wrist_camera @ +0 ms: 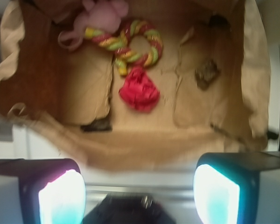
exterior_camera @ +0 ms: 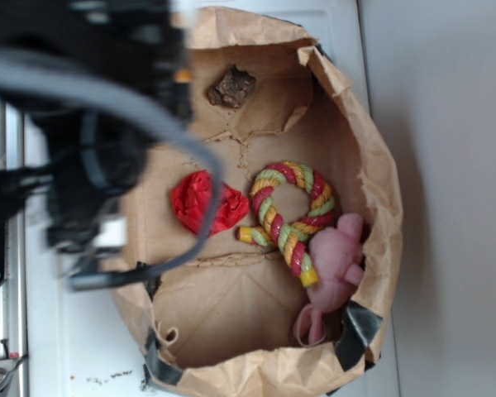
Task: Grab the red paper.
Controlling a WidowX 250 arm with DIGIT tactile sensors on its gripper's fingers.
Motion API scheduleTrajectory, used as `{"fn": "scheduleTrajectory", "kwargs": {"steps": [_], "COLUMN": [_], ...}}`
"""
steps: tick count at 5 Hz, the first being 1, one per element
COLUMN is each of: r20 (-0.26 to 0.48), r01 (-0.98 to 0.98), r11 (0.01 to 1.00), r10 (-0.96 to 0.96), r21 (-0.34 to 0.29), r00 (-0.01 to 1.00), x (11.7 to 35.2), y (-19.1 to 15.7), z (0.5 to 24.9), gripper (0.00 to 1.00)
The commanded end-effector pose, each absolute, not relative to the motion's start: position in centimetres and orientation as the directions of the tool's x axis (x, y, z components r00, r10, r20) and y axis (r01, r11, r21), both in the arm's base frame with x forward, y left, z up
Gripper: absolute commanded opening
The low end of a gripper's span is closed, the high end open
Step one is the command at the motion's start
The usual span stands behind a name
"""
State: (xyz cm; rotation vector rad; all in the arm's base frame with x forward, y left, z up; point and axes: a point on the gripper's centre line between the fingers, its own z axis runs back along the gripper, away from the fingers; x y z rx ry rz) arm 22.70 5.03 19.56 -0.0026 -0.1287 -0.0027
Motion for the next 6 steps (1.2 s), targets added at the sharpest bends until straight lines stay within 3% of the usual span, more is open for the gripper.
{"fn": "scheduleTrajectory", "kwargs": {"steps": [1,6], "r20": [0.180,0.198], "r01": [-0.011,-0.050], "r11": [0.999,0.996], "r10": [0.003,0.036], "r21": [0.046,0.068], "r00": [0.984,0.979], "x": [24.9,26.0], "y": [4.5,5.0], "z": [18.2,17.7], "gripper": [1.00,1.00]}}
